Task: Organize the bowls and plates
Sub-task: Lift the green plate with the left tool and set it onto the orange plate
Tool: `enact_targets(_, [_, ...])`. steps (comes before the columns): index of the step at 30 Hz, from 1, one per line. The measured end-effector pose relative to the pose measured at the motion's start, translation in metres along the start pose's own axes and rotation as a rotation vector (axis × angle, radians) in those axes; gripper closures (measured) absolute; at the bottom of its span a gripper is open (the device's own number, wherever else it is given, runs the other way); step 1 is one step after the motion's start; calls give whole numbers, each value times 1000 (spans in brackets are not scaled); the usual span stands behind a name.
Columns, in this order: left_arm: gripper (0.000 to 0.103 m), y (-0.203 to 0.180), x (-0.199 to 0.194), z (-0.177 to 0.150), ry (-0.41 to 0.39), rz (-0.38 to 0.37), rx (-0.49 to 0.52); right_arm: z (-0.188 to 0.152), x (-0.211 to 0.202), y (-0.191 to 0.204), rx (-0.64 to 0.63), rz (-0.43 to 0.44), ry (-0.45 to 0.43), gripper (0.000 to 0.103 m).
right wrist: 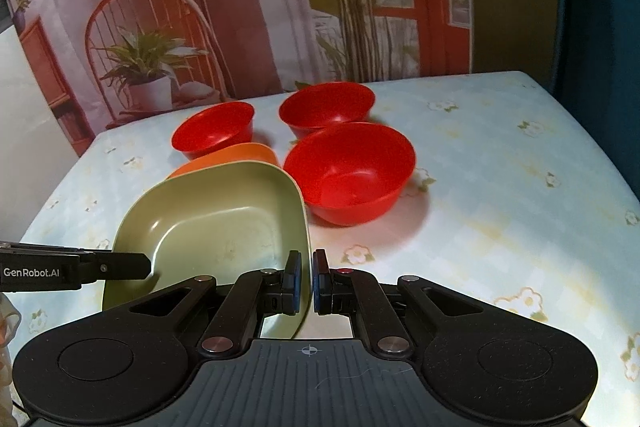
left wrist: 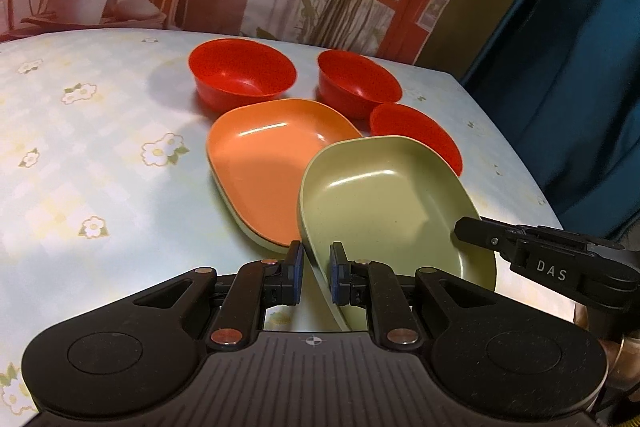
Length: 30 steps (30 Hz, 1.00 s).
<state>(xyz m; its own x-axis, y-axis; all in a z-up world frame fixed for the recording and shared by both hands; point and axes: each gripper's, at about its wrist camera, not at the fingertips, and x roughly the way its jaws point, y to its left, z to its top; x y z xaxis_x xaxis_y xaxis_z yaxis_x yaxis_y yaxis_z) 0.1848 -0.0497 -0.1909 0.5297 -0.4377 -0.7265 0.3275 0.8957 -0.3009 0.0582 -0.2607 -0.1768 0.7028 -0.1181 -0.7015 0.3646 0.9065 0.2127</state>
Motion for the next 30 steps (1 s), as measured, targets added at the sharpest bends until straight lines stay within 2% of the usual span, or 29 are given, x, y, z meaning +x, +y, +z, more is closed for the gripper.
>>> enact_targets(15, [89, 32, 10, 34, -38, 61, -32, 33, 44, 27, -59, 42, -4, 97])
enact_targets(23, [89, 39, 23, 47, -38, 89, -21, 52, 71, 33, -92, 40, -14, 97])
enact_targets(30, [89, 41, 33, 51, -20, 99, -13, 56, 84, 30, -87, 42, 1, 97])
